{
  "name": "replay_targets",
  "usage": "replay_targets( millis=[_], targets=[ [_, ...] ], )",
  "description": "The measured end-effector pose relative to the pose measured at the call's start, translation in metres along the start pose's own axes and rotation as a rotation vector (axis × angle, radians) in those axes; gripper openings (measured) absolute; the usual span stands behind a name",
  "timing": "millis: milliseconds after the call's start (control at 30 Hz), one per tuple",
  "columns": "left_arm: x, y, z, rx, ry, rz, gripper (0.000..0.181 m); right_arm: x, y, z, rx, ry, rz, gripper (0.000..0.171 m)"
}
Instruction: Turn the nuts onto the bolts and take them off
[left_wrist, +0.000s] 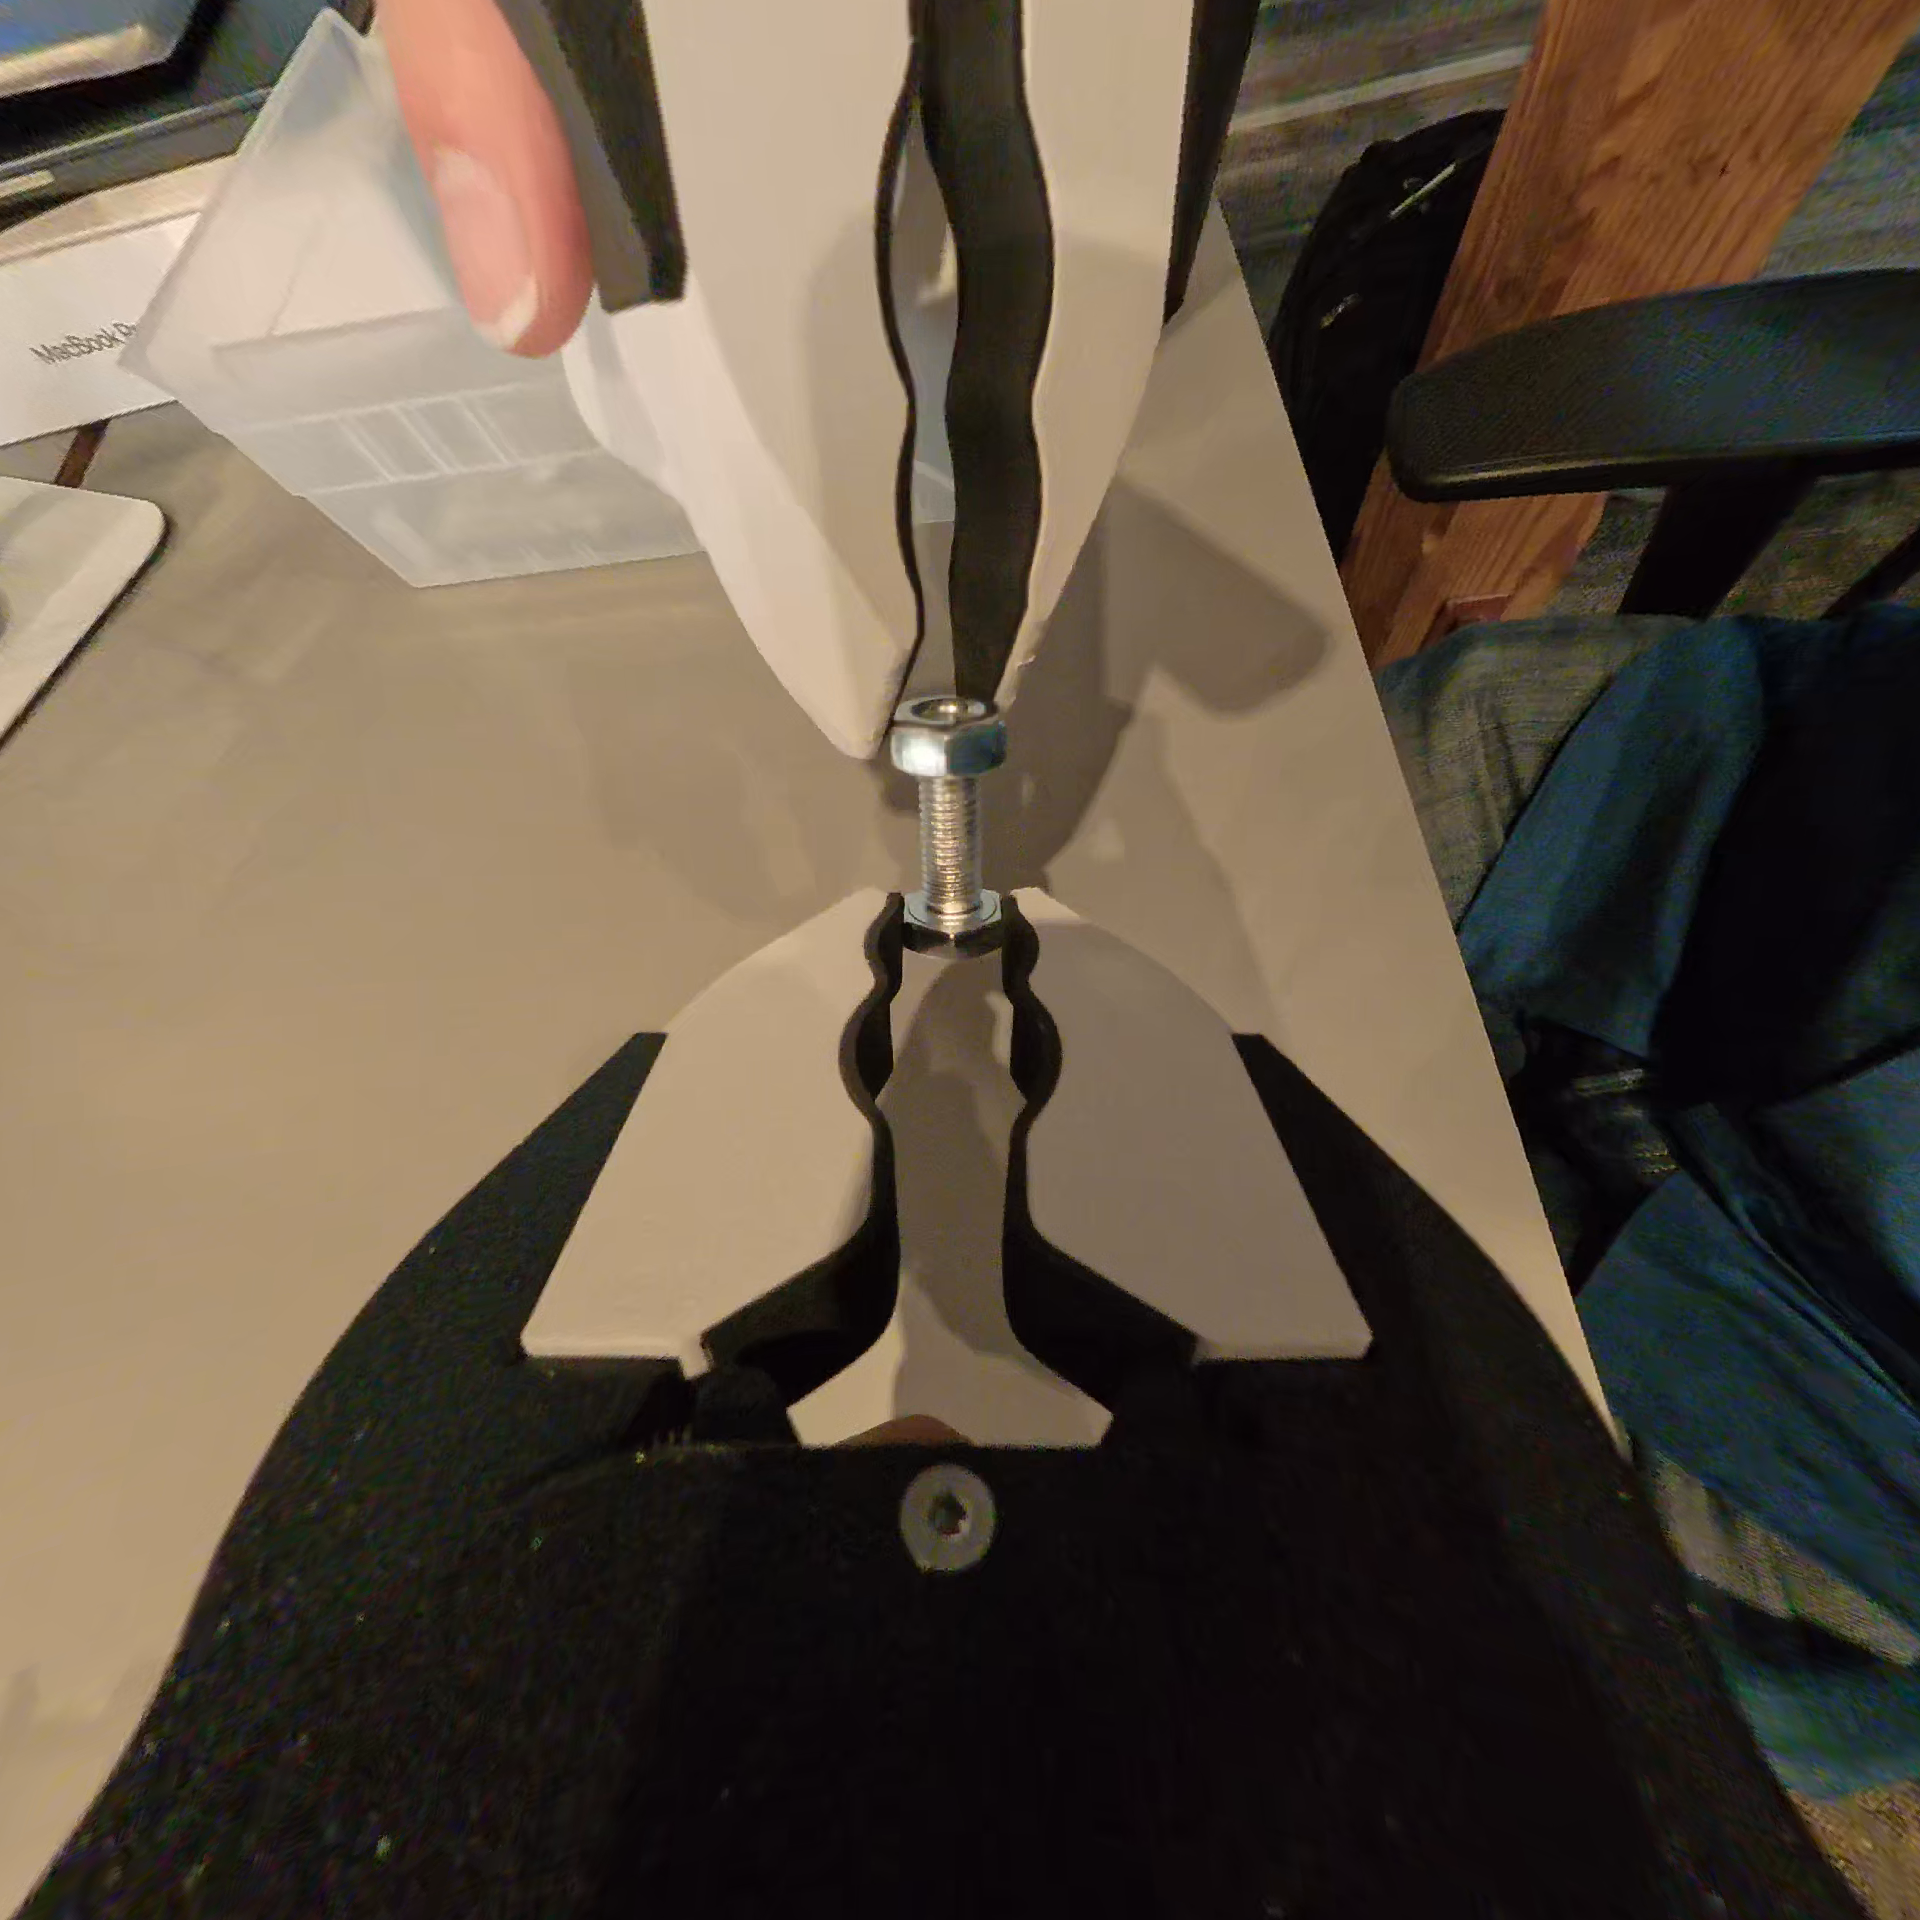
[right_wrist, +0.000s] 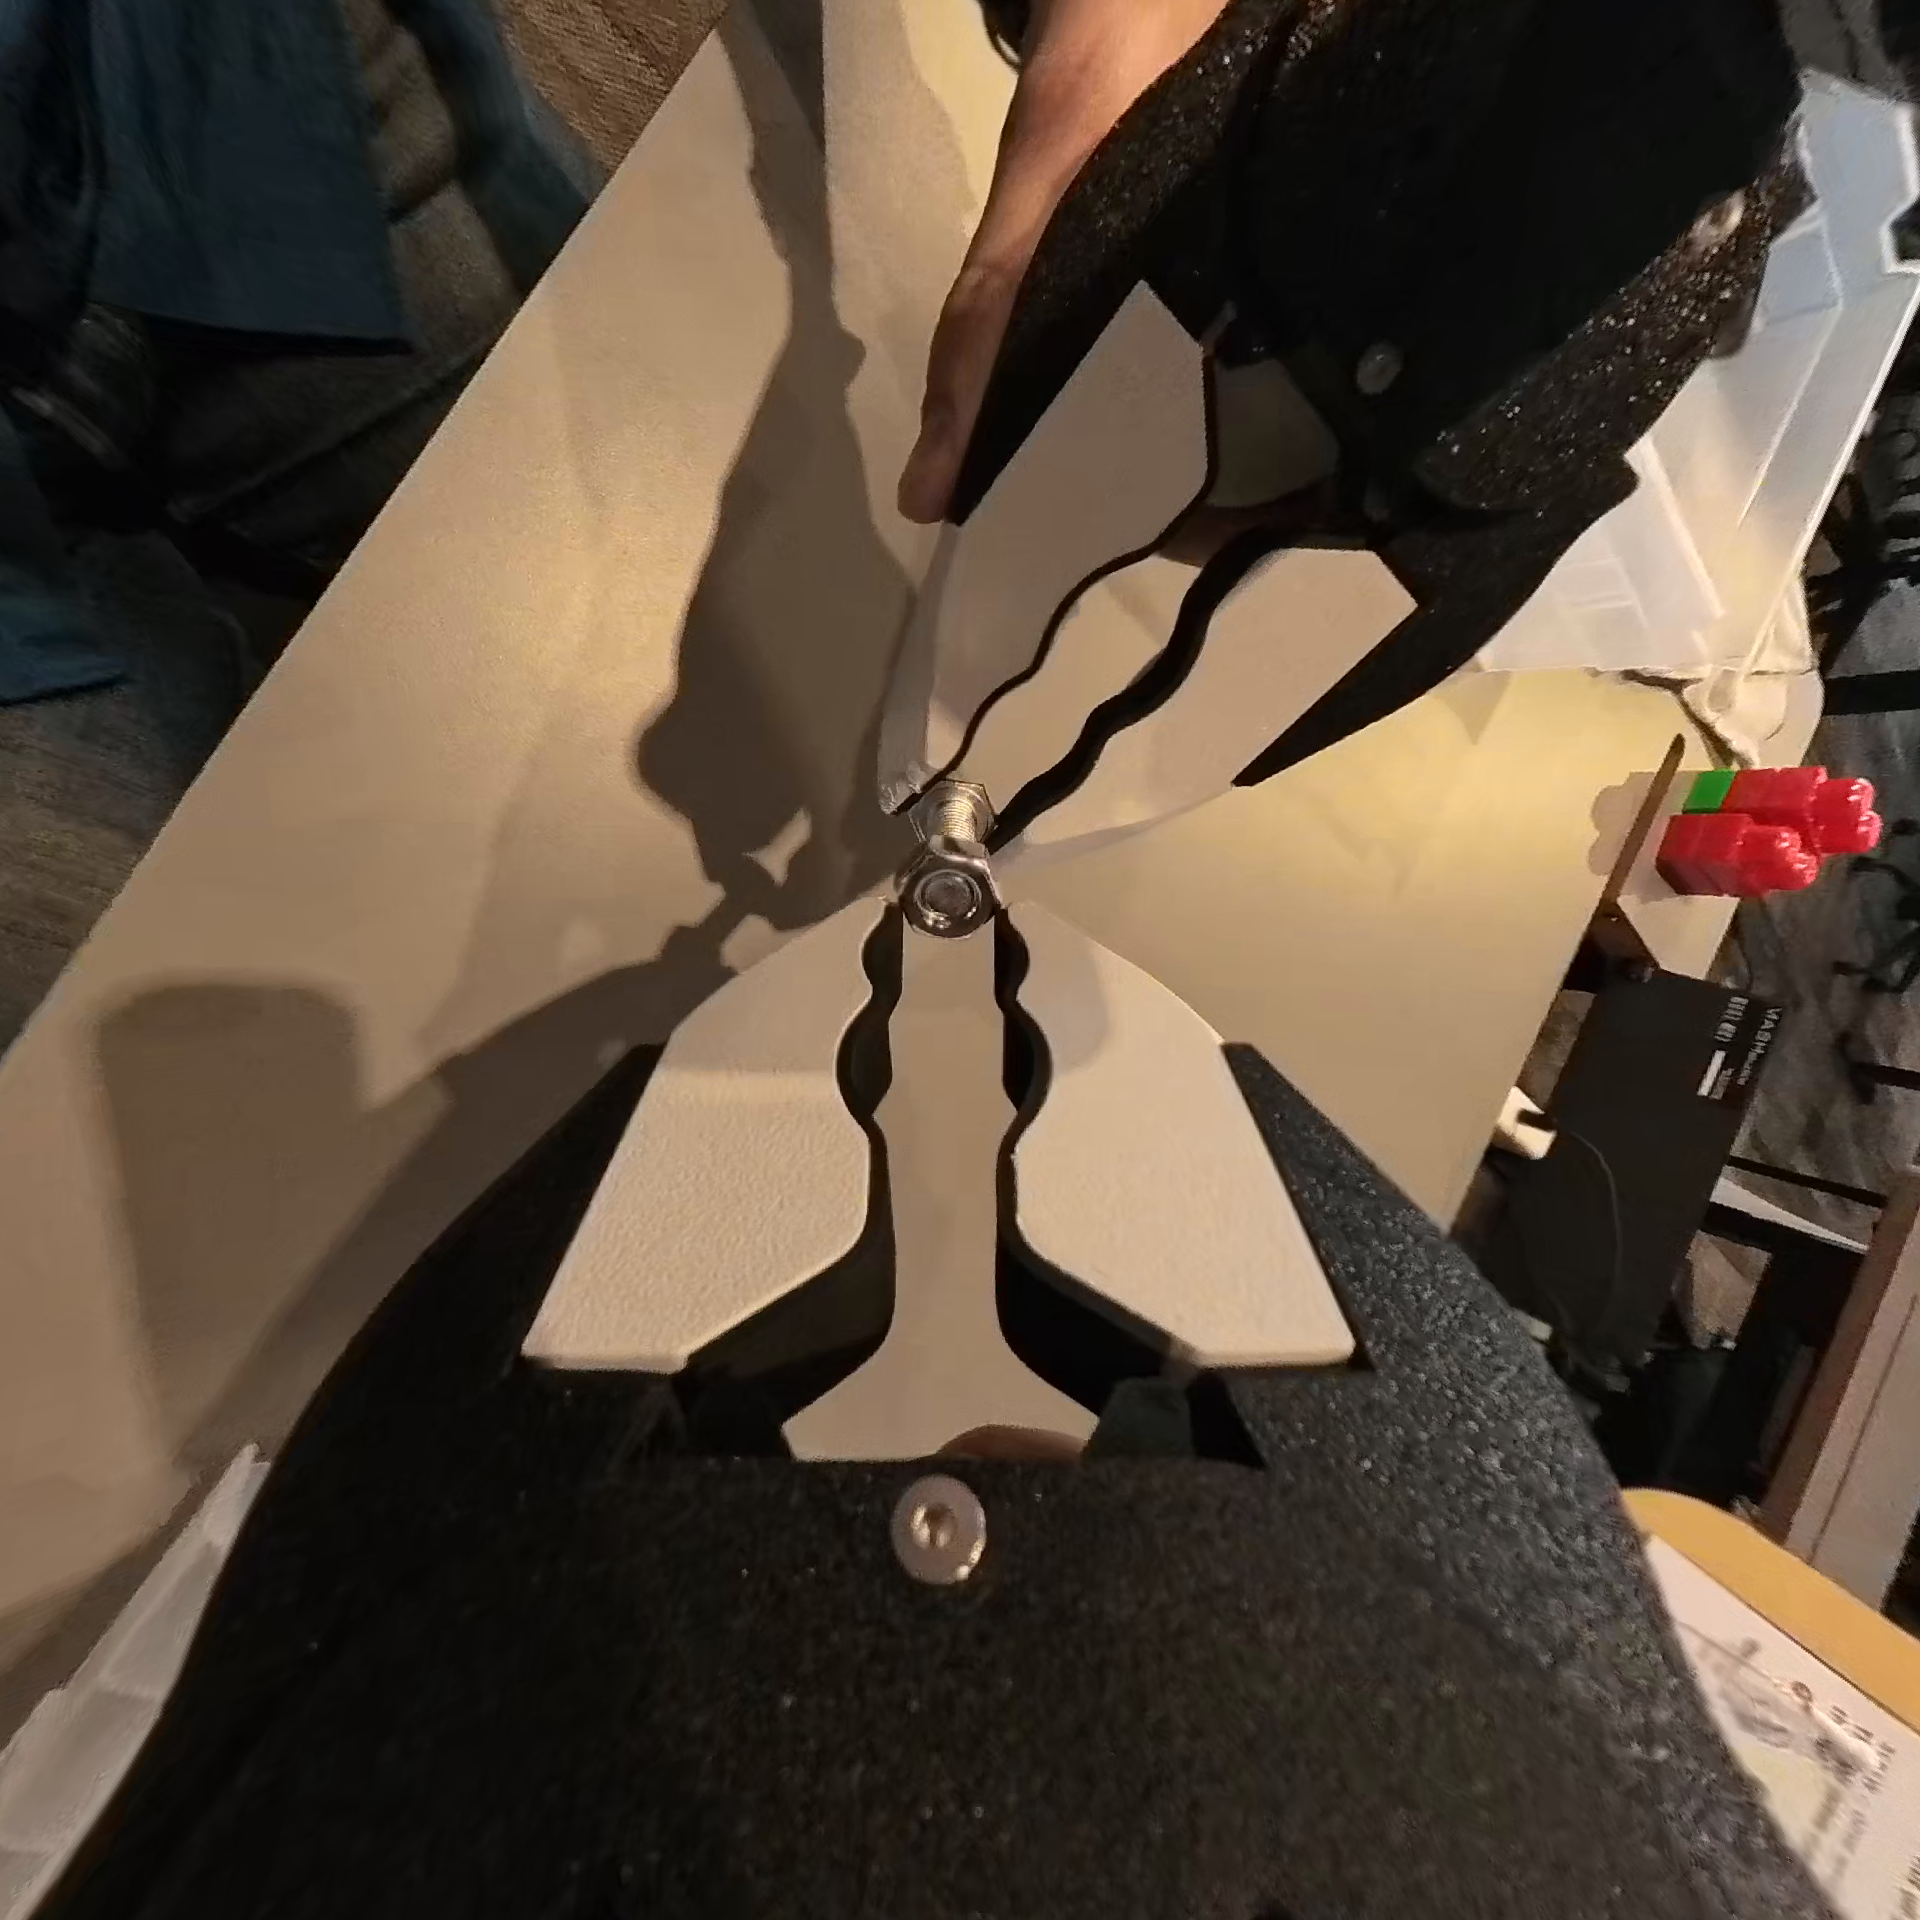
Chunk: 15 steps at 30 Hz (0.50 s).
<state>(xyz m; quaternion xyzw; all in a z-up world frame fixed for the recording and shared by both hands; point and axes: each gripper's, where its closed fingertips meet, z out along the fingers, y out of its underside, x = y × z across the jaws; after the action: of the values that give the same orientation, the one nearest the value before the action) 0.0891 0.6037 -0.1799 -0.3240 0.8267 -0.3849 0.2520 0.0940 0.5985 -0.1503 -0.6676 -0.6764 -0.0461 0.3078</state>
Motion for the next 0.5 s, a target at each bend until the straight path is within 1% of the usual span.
replay_targets(
  millis=[67,233,367,500],
  targets=[
    [-0.002,0.0,0.0,-0.004,-0.011,0.004,0.017,0.0,0.001,-0.001,0.012,-0.013,0.045,0.016],
    [-0.013,-0.001,-0.004,0.002,-0.088,0.009,0.017,0.007,0.003,-0.003,0.037,-0.038,0.339,0.015],
    [-0.024,0.001,-0.009,-0.017,-0.171,0.019,0.017,0.012,0.007,-0.001,0.064,-0.094,0.713,0.015],
    [-0.031,0.003,-0.009,-0.055,-0.244,0.047,0.017,0.014,0.009,-0.001,0.139,-0.157,1.039,0.014]
  ],
)
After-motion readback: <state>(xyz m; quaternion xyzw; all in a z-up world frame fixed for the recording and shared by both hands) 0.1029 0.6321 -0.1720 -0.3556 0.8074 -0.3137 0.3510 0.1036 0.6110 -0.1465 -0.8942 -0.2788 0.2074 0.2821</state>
